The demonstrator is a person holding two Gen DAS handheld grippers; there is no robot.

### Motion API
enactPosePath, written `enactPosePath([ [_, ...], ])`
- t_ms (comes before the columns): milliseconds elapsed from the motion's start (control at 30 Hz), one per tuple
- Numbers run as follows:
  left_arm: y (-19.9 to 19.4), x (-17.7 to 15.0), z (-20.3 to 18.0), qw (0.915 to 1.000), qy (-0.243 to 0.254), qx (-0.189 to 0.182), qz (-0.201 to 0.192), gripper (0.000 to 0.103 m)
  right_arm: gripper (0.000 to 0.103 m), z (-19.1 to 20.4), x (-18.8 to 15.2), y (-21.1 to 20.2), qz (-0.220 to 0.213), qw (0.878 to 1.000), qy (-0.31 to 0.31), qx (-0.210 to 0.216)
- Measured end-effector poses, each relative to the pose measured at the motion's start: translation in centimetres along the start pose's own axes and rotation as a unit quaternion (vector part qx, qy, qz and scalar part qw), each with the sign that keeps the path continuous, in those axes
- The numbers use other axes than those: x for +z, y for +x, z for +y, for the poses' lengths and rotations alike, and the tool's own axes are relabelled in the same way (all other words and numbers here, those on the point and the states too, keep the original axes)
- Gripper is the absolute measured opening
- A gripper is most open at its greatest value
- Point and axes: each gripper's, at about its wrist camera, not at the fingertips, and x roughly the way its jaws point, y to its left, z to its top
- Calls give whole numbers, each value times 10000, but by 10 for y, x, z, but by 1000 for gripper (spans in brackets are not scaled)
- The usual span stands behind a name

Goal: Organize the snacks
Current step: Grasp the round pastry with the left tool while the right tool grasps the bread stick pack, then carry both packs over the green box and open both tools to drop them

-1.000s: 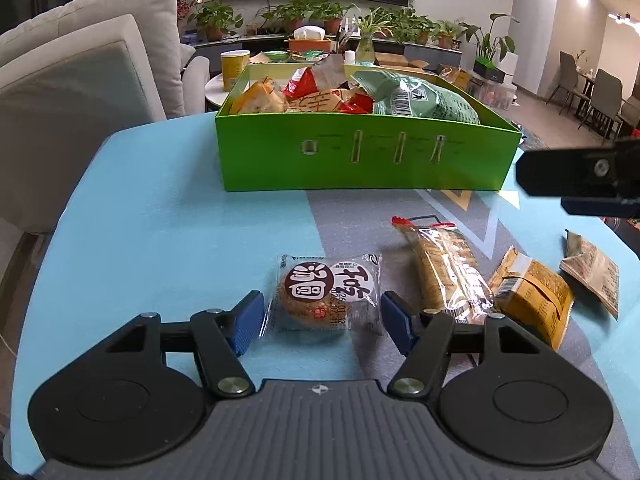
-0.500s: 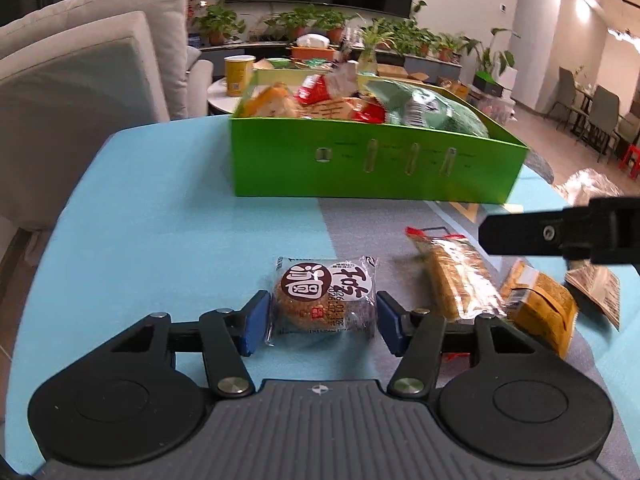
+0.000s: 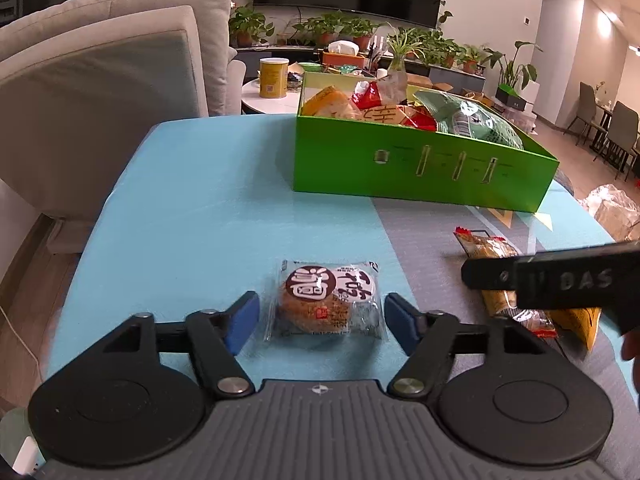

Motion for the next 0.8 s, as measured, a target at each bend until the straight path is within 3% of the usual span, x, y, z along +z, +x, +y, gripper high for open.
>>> enactPosePath([
  [367,9,0,-3,9997,215,115,-51,66,59,-5,-2,12,122,9998,105,-106],
  [433,8,-1,-4,9995,268,130,-83,57,59,-2,-2,13,119,9998,25,-138],
  [600,4,-2,2,9997,200,146,-80,54,59,7,-6,12,19,9984,-432,-356],
  [667,1,-2,4,9998,104,154,-70,53,52,5,-6,10,7,9992,-351,-210],
  [800,-8,-1,6,9998,0,179,-134,53,50,-1,-6,1,-89,9998,-38,170],
])
